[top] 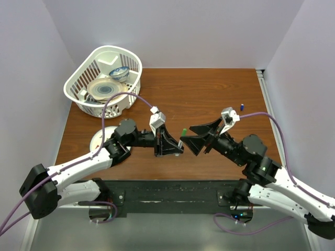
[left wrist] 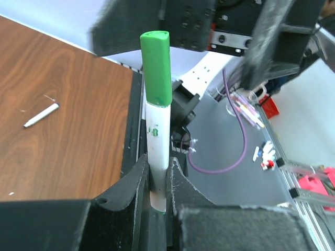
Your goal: Insert the pens into the pen caps
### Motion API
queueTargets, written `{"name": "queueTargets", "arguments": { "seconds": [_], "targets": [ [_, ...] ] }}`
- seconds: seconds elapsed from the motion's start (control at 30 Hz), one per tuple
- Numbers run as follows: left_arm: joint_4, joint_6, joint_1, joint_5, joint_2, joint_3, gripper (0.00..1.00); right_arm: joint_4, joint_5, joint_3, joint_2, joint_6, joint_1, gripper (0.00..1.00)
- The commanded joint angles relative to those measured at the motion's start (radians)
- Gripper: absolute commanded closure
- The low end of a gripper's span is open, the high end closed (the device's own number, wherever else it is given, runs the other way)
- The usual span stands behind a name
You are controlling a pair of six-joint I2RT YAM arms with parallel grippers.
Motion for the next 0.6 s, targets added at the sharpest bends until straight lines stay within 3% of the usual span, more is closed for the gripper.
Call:
{"name": "queueTargets", "arguments": {
  "seconds": [0.0, 0.17, 0.33, 0.57],
  "targets": [
    [-0.048, 0.073, -0.037, 0.026, -0.013, 0.055, 1.0, 0.03, -0.036, 0.053, 0.026, -0.036, 0.002, 0.22],
    [-0.064, 0.082, -0.048, 0.035, -0.019, 0.055, 1.0, 0.048, -0.039, 0.071, 0.035, -0.036, 0.003, 0.24],
    [-0.062, 0.084, -0.049, 0.038, -0.025, 0.057, 1.0, 0.056, -0.088, 0.062, 0.024, -0.029, 0.003, 0.38],
    [-0.065, 0.081, -0.049, 0.041, -0.019, 0.069, 1.0, 0.059, -0.091, 0.027, -0.011, -0.012, 0.003, 0.43]
  ]
}}
